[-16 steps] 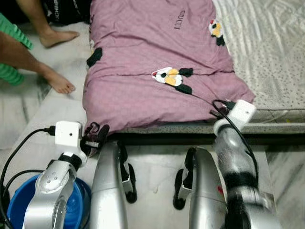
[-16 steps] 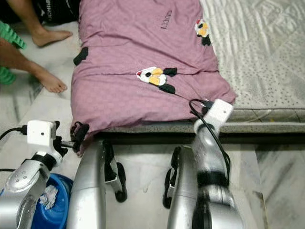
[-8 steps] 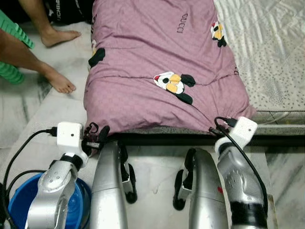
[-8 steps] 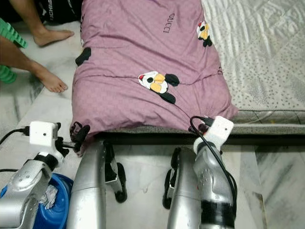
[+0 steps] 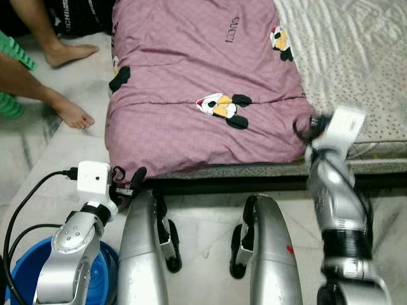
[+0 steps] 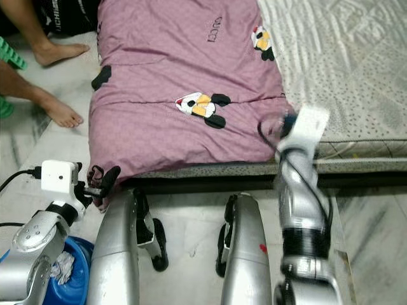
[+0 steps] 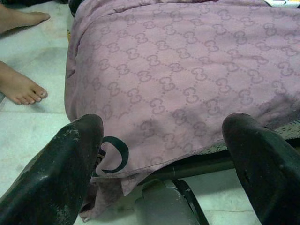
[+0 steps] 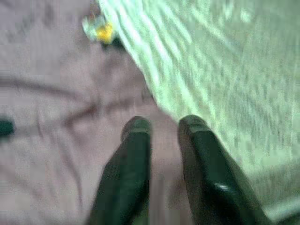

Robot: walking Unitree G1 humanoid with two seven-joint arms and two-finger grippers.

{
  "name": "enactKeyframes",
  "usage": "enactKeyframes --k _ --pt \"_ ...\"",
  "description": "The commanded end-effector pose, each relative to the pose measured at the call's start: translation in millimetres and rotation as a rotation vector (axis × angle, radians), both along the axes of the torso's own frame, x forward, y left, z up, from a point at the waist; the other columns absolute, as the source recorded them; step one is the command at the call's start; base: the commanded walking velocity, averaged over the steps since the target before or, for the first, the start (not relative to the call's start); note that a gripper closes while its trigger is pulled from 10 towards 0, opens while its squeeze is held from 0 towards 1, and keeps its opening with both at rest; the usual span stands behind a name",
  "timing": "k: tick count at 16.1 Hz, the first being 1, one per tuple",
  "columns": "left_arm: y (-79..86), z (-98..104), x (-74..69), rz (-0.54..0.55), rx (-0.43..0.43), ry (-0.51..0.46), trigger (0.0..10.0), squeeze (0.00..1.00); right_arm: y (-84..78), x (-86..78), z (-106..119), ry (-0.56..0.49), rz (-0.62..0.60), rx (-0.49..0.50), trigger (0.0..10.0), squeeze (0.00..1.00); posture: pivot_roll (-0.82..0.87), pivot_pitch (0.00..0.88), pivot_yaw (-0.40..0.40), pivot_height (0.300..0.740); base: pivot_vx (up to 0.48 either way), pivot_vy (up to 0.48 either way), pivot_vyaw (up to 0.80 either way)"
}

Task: Clean up the room

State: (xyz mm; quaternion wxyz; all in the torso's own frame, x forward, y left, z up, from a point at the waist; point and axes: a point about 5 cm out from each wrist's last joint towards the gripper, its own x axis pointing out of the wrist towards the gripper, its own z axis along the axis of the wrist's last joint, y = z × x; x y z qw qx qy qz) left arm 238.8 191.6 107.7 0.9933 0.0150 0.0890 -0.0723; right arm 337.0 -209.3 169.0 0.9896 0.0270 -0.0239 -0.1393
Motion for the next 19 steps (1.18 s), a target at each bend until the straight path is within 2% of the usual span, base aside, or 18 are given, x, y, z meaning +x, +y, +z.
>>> enactKeyframes --k 1,3,4,5,6,7,10,11,13,14,17,19 --pt "5.6 -6.9 -4.7 0.019 0.022 0.034 10.0 0.00 -2.0 -0.9 -7.6 0.019 -0.015 0.006 10.0 1.00 0.17 0.281 -0.007 0.572 0.000 0.000 0.00" --pt "4.4 -5.9 -4.1 0.013 0.019 0.031 10.0 0.00 10.0 13.7 -0.5 -0.021 0.049 0.029 10.0 1.00 0.17 0.283 0.001 0.572 0.000 0.000 0.00" --pt "2.9 -5.0 -5.0 0.002 0.018 0.031 10.0 0.00 25.0 27.5 5.9 -0.043 0.119 0.025 10.0 1.00 0.18 0.291 0.008 0.572 0.000 0.000 0.00" --pt "3.0 -4.6 -5.8 0.000 0.018 0.031 10.0 0.00 27.6 29.4 6.7 -0.046 0.130 0.024 10.0 1.00 0.18 0.296 0.011 0.572 0.000 0.000 0.00" --pt "2.7 -3.5 -8.7 -0.012 0.014 0.030 10.0 0.00 39.6 38.4 9.2 -0.052 0.173 0.030 10.0 1.00 0.19 0.306 0.014 0.572 0.000 0.000 0.00" --pt "2.5 -2.3 -13.7 -0.023 0.010 0.032 10.0 0.00 51.8 45.3 5.6 -0.028 0.212 0.048 10.0 1.00 0.21 0.322 0.015 0.572 0.000 0.000 0.00" --pt "3.2 -0.3 -24.2 -0.031 0.004 0.052 10.0 0.00 71.8 54.1 -7.6 0.027 0.271 0.068 10.0 1.00 0.25 0.363 0.017 0.572 0.000 0.000 0.00" --pt "3.5 -0.9 -27.3 -0.030 0.004 0.062 10.0 0.00 74.0 54.8 -12.6 0.052 0.271 0.076 10.0 1.00 0.25 0.376 0.018 0.572 0.000 0.000 0.00" --pt "3.9 -1.0 -36.3 -0.032 0.005 0.081 10.0 0.00 72.1 55.5 -25.0 0.113 0.248 0.119 10.0 1.00 0.27 0.397 0.020 0.572 0.000 0.000 0.00" --pt "3.9 -1.1 -40.2 -0.032 0.004 0.091 10.0 0.00 66.0 54.6 -33.9 0.165 0.209 0.131 10.0 1.00 0.27 0.404 0.021 0.572 0.000 0.000 0.00" --pt "2.9 -1.0 -39.0 -0.034 0.002 0.099 10.0 0.00 33.5 52.4 -39.0 0.202 0.030 0.142 10.0 1.00 0.26 0.404 0.020 0.572 0.000 0.000 0.00" --pt "0.9 -2.5 -35.6 -0.038 -0.001 0.102 10.0 0.00 15.6 49.1 -42.2 0.214 -0.042 0.158 10.0 1.00 0.24 0.393 0.019 0.572 0.000 0.000 0.00"
